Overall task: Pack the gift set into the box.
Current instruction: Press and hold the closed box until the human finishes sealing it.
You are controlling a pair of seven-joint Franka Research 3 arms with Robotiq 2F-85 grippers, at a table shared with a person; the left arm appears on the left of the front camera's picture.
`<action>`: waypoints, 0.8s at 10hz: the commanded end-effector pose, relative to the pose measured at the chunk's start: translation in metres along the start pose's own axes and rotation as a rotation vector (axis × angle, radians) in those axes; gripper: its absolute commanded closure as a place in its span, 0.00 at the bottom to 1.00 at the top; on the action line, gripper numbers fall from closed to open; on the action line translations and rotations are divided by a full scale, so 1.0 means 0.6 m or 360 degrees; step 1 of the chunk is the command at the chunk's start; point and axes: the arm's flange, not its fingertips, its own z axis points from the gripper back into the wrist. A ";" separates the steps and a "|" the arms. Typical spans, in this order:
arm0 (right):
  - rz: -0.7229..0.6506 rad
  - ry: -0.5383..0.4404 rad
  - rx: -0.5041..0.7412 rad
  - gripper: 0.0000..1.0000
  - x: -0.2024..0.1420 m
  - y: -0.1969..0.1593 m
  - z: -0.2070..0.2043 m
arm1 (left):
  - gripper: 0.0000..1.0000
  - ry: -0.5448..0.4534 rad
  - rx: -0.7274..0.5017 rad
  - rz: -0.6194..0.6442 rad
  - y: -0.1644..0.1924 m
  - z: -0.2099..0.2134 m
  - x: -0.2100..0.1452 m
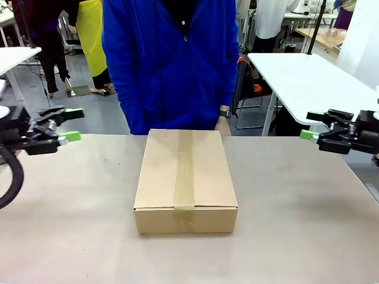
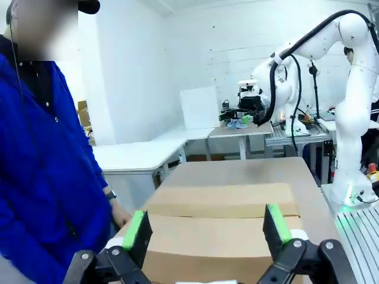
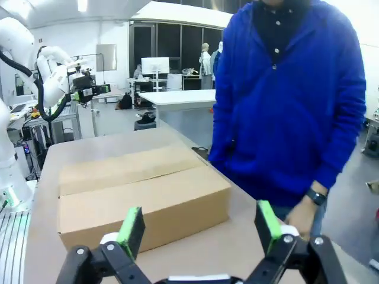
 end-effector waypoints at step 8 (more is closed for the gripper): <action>0.0018 -0.0014 0.0164 0.00 0.012 0.032 -0.056 | 0.00 0.0148 -0.0093 -0.0040 -0.011 -0.078 -0.001</action>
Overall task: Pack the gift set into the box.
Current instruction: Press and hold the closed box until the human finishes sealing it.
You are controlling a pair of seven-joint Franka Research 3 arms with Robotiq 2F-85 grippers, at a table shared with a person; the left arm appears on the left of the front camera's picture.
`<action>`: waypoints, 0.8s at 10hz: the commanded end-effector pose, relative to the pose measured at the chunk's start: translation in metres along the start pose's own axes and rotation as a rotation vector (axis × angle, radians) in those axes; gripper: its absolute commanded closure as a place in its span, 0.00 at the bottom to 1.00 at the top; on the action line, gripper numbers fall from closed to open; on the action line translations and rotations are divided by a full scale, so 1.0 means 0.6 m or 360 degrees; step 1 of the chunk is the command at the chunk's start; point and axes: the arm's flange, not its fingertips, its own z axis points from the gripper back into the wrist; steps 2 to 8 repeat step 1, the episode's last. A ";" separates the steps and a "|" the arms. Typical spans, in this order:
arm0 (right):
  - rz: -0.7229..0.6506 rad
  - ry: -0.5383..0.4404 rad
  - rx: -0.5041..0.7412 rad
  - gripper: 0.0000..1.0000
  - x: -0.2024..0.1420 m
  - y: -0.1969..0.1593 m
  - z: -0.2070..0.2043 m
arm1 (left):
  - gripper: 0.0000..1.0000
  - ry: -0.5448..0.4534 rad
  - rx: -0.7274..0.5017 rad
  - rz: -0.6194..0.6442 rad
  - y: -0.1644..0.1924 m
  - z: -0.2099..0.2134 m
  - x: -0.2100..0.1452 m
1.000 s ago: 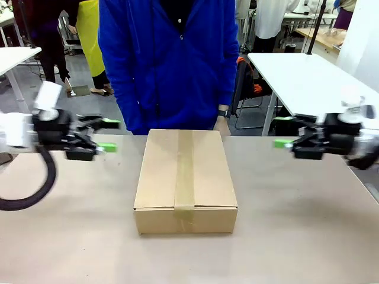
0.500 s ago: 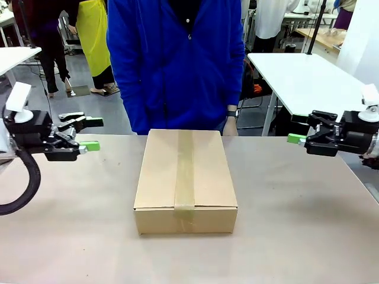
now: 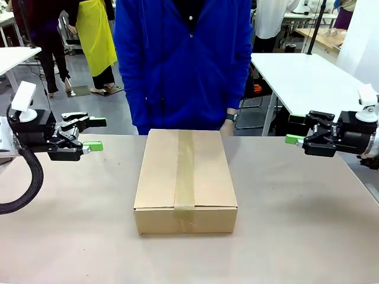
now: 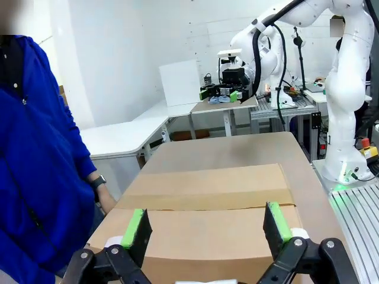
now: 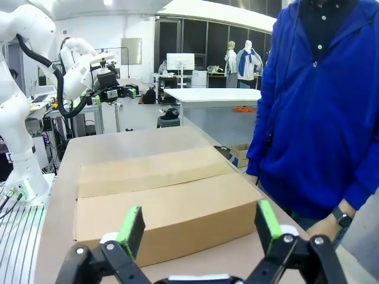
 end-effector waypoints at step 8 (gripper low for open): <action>-0.0002 -0.0029 -0.0006 0.00 0.007 0.002 0.002 | 0.00 -0.0018 0.0027 0.0003 0.001 0.002 0.006</action>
